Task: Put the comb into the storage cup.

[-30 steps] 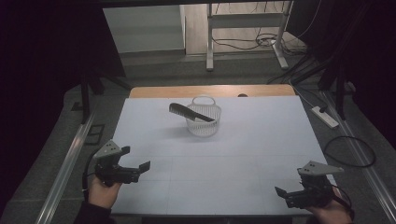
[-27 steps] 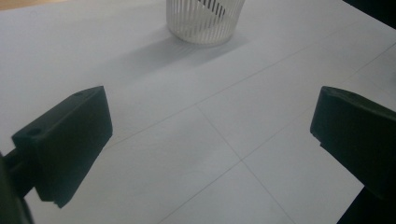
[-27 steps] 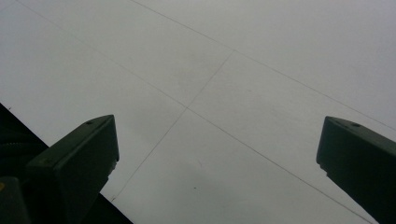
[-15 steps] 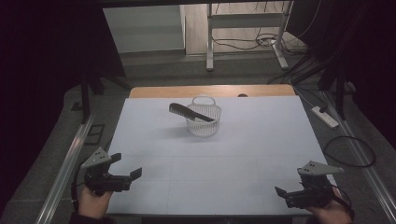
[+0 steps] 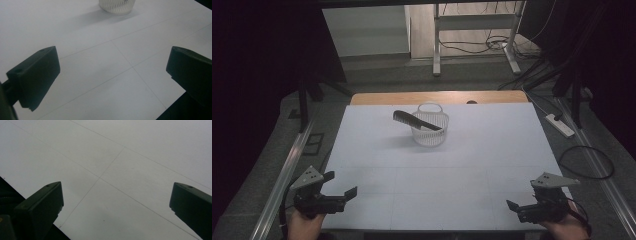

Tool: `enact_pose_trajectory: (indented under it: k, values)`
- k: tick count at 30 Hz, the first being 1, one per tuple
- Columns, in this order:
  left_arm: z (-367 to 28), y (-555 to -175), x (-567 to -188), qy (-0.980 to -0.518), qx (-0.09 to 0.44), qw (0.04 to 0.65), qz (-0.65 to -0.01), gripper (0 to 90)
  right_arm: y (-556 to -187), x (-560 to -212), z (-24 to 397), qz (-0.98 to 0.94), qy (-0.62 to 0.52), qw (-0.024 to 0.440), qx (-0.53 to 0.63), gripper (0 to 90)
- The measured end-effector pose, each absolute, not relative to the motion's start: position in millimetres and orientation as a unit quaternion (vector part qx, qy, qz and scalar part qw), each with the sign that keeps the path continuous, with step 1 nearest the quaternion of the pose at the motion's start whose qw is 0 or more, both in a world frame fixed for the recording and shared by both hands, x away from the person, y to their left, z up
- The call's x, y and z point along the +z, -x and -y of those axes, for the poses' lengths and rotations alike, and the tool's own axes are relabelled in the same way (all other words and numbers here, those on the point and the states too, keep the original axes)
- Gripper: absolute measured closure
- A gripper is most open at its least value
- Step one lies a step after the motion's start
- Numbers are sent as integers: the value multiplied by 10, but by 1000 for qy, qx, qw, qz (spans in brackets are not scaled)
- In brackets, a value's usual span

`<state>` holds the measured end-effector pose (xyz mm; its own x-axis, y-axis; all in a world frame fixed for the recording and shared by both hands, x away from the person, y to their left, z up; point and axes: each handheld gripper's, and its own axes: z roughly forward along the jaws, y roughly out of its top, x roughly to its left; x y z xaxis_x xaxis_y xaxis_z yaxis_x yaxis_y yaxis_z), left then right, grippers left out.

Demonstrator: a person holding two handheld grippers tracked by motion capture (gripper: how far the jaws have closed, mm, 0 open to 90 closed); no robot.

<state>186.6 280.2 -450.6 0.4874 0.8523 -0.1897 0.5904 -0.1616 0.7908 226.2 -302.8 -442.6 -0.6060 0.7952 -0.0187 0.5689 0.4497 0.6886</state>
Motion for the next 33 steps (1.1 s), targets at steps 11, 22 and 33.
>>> enact_pose_trajectory:
  k: [11, 22, 33]
  values:
    - [-2876, -1715, -4549, -741, 154, 425, -496, 0, -2264, -4426, 3029, -834, -410, 172, 327, 0]
    - [-2909, -1615, -4588, -740, 156, 414, -506, 0, -2265, -4426, 3028, -834, -410, 173, 326, 0]
    - [-2878, -1599, -4589, -751, 157, 386, -513, 0, -2266, -4426, 3023, -834, -412, 173, 325, 0]
